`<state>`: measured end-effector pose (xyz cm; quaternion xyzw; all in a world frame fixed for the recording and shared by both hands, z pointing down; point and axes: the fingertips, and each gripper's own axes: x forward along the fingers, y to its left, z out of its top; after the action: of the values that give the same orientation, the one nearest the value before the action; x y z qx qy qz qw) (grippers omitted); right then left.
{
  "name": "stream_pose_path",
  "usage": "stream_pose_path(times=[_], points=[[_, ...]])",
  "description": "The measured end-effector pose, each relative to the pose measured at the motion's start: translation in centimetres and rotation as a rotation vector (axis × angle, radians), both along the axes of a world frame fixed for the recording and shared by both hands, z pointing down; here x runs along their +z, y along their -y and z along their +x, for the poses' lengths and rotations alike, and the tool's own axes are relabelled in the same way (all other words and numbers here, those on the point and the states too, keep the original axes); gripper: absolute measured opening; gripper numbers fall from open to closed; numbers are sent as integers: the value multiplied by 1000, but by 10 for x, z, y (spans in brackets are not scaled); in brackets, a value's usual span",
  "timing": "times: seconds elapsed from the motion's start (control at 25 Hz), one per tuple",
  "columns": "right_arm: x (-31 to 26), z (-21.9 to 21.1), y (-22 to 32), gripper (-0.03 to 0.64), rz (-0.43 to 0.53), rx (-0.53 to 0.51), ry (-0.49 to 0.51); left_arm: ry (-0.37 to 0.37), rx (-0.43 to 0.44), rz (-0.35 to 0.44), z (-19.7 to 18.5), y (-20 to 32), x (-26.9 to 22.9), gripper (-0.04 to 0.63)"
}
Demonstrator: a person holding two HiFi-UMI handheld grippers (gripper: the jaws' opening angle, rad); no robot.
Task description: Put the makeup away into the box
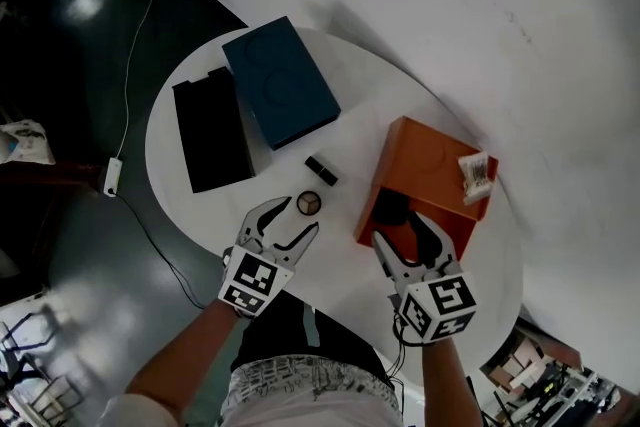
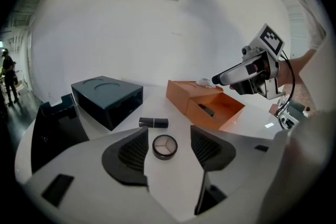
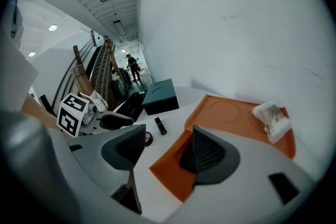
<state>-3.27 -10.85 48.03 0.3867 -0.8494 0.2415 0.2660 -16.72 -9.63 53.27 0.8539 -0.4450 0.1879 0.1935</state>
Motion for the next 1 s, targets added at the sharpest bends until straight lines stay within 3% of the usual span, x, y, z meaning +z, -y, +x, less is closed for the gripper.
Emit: stream_pose_path(times=[1.0], points=[[11,13,17,288,-32,29,14,58,43,-117,11,14,55,268]])
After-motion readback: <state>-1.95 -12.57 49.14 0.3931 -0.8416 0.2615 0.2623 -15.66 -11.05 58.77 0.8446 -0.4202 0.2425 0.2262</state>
